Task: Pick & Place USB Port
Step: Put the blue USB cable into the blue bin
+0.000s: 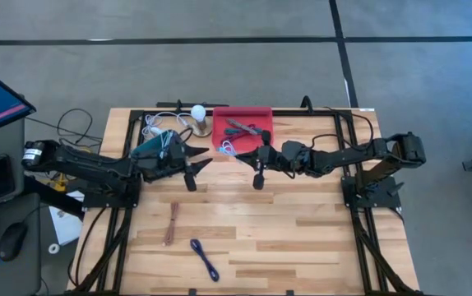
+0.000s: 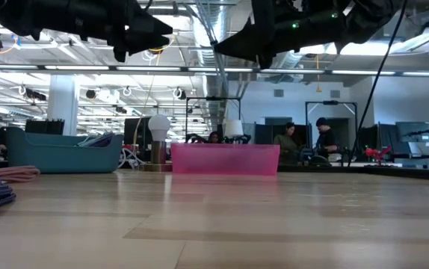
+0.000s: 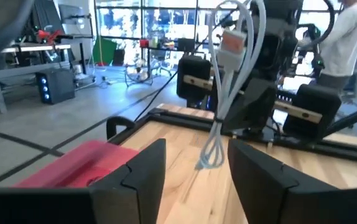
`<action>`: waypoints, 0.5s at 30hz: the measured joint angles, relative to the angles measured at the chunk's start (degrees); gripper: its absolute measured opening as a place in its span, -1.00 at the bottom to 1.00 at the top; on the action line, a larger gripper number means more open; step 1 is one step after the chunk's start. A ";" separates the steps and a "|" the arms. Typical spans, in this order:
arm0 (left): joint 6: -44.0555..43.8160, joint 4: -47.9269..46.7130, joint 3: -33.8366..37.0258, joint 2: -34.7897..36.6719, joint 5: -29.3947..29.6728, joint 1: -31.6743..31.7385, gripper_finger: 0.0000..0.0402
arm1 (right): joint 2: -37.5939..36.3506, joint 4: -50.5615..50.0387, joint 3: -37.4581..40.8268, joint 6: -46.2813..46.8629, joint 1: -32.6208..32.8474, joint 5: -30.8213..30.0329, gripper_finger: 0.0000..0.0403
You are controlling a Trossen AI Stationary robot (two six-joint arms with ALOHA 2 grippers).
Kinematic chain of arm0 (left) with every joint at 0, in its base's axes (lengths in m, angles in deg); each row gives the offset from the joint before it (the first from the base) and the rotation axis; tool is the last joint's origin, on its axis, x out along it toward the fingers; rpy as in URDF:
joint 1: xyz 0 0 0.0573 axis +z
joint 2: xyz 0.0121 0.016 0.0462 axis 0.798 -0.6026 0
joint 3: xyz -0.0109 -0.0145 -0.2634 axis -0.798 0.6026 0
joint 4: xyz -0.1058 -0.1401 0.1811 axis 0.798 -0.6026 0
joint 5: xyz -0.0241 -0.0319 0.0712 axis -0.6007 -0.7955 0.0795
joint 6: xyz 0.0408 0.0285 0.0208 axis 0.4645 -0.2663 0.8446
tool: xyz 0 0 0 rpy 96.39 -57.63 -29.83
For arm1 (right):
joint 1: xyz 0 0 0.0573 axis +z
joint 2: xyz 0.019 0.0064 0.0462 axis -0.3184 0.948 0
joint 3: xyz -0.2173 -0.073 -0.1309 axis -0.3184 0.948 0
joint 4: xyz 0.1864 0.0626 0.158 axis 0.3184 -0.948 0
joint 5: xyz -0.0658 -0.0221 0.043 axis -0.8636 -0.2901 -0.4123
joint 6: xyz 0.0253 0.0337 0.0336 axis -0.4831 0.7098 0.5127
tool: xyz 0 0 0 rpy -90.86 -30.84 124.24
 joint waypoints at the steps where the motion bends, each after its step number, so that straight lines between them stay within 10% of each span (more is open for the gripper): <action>1: 0.00 0.42 0.00 0.00 -0.11 0.00 -0.13 | 0.00 0.02 -0.02 0.04 0.04 0.42 -1.00; 15: -0.02 4.30 0.00 0.00 -9.62 0.00 -0.25 | 7.26 1.85 -5.52 0.33 1.43 0.76 -1.00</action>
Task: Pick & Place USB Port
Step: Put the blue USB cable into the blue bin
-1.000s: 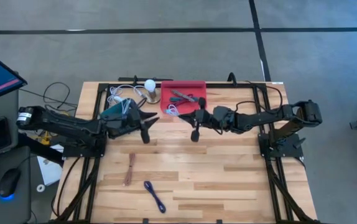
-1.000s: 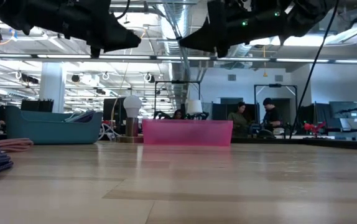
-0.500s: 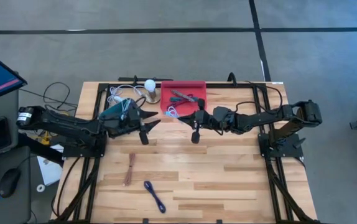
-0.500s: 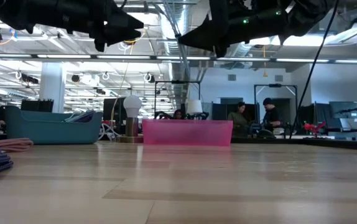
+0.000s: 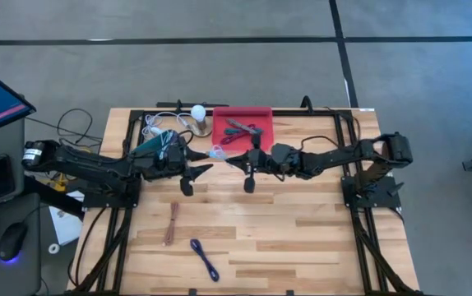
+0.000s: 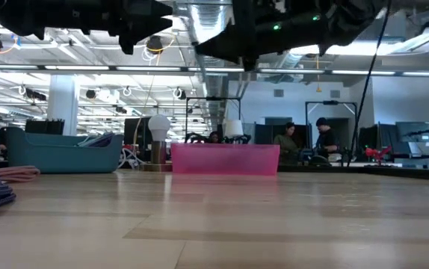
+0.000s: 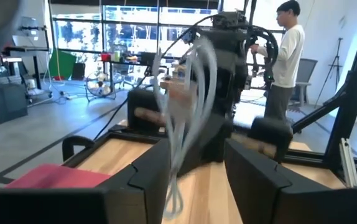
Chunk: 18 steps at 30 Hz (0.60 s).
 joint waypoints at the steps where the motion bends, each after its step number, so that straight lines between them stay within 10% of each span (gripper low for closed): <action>1: -0.17 0.07 0.00 0.00 0.00 0.00 -0.25 | 1.08 -0.21 -0.82 0.00 0.03 0.00 -1.00; 18: -1.29 -0.43 0.00 0.00 1.29 0.04 -0.27 | 5.02 -1.55 -7.64 -0.22 0.84 1.97 -1.00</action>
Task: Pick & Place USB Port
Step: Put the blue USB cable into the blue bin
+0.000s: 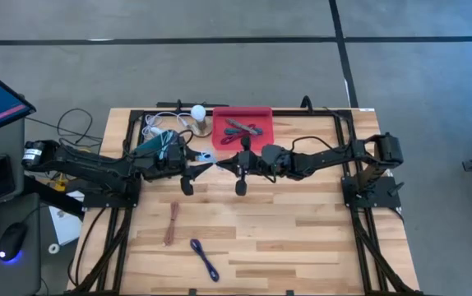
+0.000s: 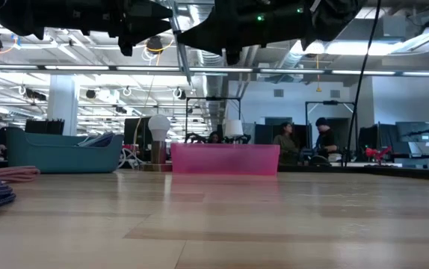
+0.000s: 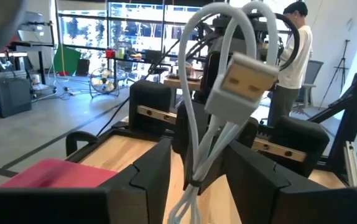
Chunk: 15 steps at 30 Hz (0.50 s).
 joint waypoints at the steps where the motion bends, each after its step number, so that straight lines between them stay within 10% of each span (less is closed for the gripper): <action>1: 0.00 0.00 0.00 0.00 0.01 -0.02 -0.28 | 0.00 -0.01 0.00 0.00 -0.02 0.01 -1.00; 15: 0.00 0.02 0.00 0.00 0.13 -0.02 -0.86 | 0.00 -0.11 0.02 0.00 -0.07 1.06 -1.00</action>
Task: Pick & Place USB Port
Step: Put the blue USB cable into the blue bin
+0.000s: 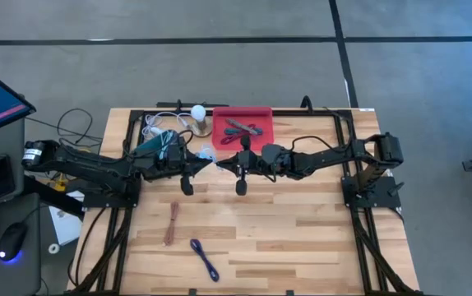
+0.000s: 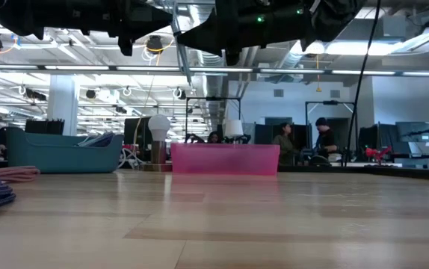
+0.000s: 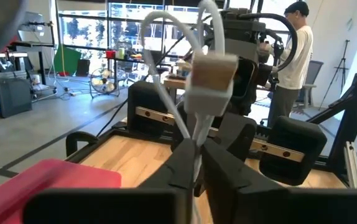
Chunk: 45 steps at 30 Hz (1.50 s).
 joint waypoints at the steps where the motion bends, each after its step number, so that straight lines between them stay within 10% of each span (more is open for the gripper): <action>1: 0.07 0.00 0.00 0.00 0.00 0.00 -0.91 | 0.00 0.00 -0.02 0.00 0.00 0.00 -1.00; 20: 4.95 -4.63 0.00 4.21 3.68 0.00 -0.98 | -10.08 -9.27 2.57 -3.54 0.36 0.05 -0.83; 45: -6.31 -47.68 0.00 24.42 34.58 -0.15 -0.98 | -30.29 -8.23 23.25 -0.68 -0.90 -0.63 -0.84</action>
